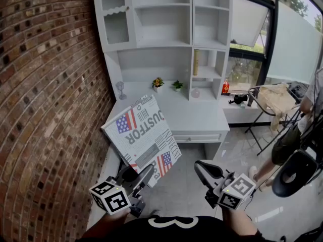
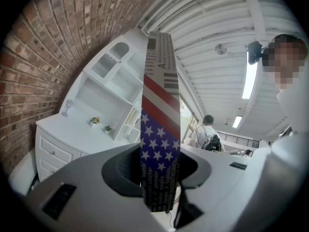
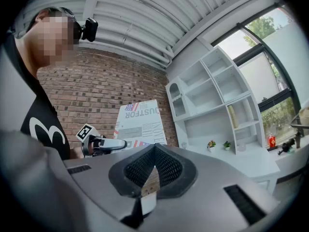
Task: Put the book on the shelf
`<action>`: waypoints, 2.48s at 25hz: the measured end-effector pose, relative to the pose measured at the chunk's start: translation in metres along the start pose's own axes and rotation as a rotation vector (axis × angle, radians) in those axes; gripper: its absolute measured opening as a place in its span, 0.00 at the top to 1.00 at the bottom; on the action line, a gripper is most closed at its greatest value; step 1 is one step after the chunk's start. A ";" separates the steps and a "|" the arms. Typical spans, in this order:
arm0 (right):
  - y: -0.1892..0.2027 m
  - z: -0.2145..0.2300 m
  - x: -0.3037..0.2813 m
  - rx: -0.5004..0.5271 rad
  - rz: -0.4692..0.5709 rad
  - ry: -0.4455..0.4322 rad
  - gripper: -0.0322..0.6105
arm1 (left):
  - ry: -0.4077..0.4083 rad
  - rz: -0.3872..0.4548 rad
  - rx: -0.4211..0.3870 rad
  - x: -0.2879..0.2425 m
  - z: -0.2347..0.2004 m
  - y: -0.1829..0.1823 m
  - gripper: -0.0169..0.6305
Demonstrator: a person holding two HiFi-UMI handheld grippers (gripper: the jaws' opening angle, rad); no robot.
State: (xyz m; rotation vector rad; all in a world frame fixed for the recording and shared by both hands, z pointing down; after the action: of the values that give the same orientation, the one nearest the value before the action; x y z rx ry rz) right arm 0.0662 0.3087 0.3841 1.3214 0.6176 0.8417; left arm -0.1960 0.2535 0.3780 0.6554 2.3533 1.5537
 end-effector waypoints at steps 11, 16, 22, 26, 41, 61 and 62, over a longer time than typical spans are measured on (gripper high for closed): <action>-0.002 -0.003 0.029 -0.012 0.011 0.047 0.94 | 0.005 0.012 0.006 0.004 0.024 0.009 0.74; 0.009 0.007 0.035 -0.065 0.028 0.069 0.93 | -0.003 0.010 0.009 0.003 0.026 0.018 0.74; 0.000 0.009 0.013 -0.082 0.003 0.081 0.93 | -0.002 0.009 0.038 0.001 0.009 0.002 0.74; 0.018 0.022 0.014 -0.080 -0.001 0.071 0.93 | -0.009 0.013 0.041 -0.005 0.001 0.021 0.74; 0.030 0.089 -0.080 -0.097 -0.052 0.081 0.93 | -0.023 0.015 0.102 -0.056 -0.104 0.008 0.74; -0.002 0.250 -0.282 -0.125 -0.085 0.150 0.93 | 0.002 -0.032 0.149 -0.208 -0.309 -0.088 0.74; -0.003 0.256 -0.290 -0.126 -0.086 0.151 0.93 | 0.002 -0.032 0.149 -0.214 -0.317 -0.093 0.74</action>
State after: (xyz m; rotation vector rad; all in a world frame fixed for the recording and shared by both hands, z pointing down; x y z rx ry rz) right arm 0.1058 -0.0761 0.4023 1.1167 0.7228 0.9004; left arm -0.1704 -0.1379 0.4123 0.6441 2.4867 1.3763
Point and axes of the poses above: the fingertips, and each gripper's own axes: x backward along the fingers, z to its right, y out of its underside, the point moved 8 cm from there along x, backward along the fingers, and after that the axes turned 5 degrees about y, right-handed, at the moved point
